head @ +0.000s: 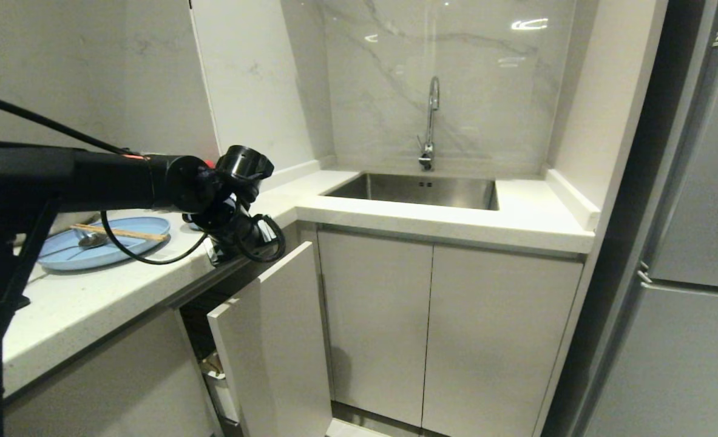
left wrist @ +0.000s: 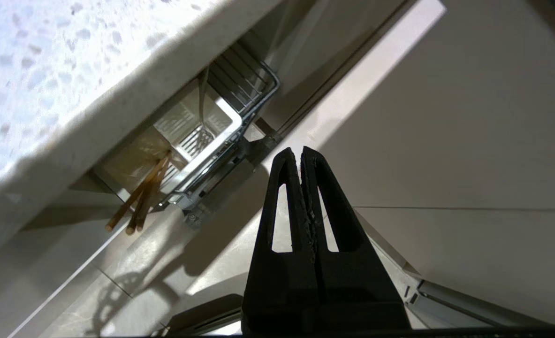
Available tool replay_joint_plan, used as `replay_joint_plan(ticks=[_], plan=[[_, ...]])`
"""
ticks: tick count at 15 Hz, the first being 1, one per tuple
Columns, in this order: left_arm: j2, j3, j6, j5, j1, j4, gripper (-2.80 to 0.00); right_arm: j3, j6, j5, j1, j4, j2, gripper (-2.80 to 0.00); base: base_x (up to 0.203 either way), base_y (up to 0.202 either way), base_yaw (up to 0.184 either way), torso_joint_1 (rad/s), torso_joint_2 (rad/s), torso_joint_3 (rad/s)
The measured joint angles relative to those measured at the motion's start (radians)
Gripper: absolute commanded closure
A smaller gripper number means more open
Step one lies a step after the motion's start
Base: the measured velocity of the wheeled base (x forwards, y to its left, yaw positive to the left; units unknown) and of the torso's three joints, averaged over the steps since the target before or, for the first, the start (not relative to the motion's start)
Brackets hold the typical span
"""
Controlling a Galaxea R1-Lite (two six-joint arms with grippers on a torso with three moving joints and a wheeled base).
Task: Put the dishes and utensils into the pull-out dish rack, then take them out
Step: Open the cupboard
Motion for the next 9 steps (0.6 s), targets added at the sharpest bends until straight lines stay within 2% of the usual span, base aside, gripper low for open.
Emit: replay_joint_plan(ticks=[9], plan=[[0.103, -0.051, 0.008, 0.001, 0.044, 0.000, 0.00, 0.000, 0.000, 0.000, 0.000, 0.000, 0.000, 0.00, 0.000, 0.000, 0.000, 0.000, 0.00, 0.000]])
